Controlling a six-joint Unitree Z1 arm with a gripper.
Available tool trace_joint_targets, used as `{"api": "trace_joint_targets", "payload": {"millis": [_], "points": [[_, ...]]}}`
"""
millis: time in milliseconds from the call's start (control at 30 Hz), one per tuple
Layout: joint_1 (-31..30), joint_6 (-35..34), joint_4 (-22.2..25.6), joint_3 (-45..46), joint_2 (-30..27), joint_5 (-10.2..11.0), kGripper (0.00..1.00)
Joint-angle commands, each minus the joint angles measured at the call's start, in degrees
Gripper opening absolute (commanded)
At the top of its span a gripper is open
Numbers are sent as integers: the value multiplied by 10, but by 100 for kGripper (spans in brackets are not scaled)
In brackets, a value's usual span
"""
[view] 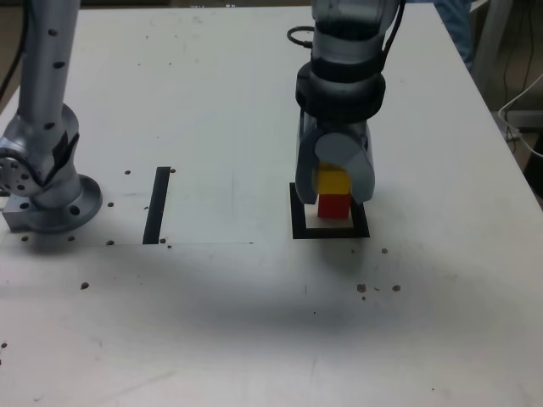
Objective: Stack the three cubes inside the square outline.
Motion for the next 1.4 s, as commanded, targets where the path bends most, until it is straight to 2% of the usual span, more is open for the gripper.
{"api": "trace_joint_targets", "payload": {"millis": [0,300,667,933,1167,1367], "points": [[1,2,-1,0,5,-2,34],[1,12,-10,-5,14,-8,39],[1,15,-11,2,14,-8,65],[1,17,-10,9,9,-8,72],[1,19,-8,11,-8,-4,98],[5,20,3,10,-46,10,99]]}}
